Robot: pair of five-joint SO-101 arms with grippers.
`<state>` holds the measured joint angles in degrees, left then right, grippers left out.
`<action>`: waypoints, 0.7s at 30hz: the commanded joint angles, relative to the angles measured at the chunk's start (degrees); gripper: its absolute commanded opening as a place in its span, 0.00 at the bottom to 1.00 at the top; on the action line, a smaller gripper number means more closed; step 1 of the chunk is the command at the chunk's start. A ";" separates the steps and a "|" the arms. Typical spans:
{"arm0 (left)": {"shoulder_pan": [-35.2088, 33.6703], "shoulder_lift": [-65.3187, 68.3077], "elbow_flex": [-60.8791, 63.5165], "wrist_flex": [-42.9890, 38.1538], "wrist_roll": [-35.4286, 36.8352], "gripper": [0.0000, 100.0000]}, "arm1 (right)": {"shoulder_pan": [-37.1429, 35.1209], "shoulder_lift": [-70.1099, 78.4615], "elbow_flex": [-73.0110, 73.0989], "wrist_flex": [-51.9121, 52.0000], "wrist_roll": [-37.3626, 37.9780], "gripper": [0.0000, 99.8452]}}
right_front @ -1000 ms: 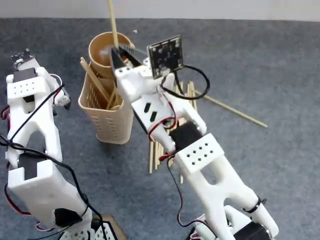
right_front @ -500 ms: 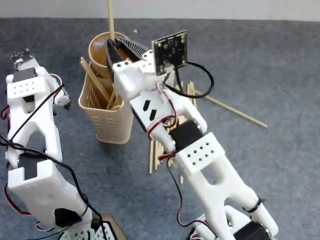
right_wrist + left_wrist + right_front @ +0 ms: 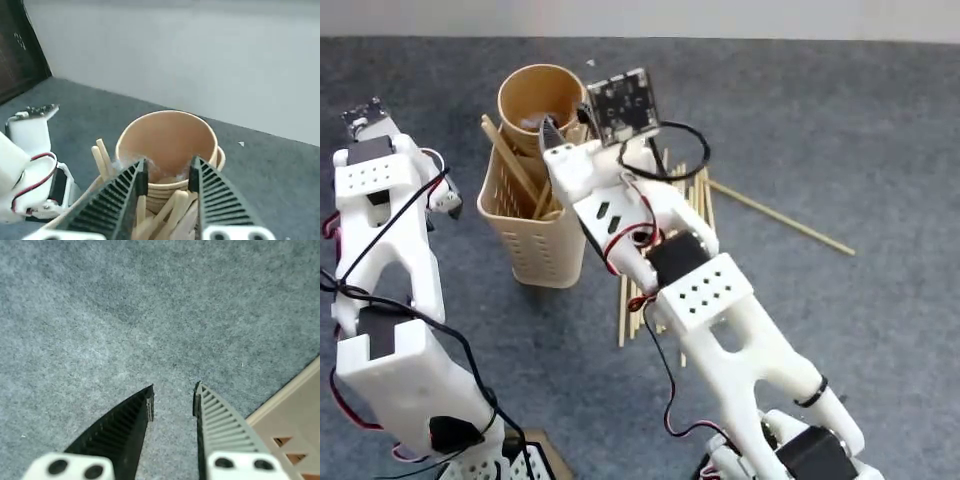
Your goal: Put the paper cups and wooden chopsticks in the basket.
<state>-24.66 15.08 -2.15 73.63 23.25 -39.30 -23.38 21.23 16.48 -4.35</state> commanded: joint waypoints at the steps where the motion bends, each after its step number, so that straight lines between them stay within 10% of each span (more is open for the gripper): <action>1: 0.92 -0.13 -0.13 -1.14 -0.79 0.16 | -0.13 -5.14 -11.30 11.91 2.46 0.15; 7: 0.66 -0.04 -0.13 -1.32 -0.79 0.16 | 4.53 -9.19 -30.64 44.18 8.18 0.15; 12: 0.92 -0.04 -0.13 -1.23 -0.79 0.16 | 23.25 -6.37 -33.63 71.34 18.29 0.15; 21: 1.01 -0.04 -0.13 -1.32 -0.70 0.16 | 39.16 9.63 -3.21 51.91 35.96 0.15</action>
<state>-24.66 15.43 -2.15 72.92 23.25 -1.05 -16.26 12.26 75.03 30.46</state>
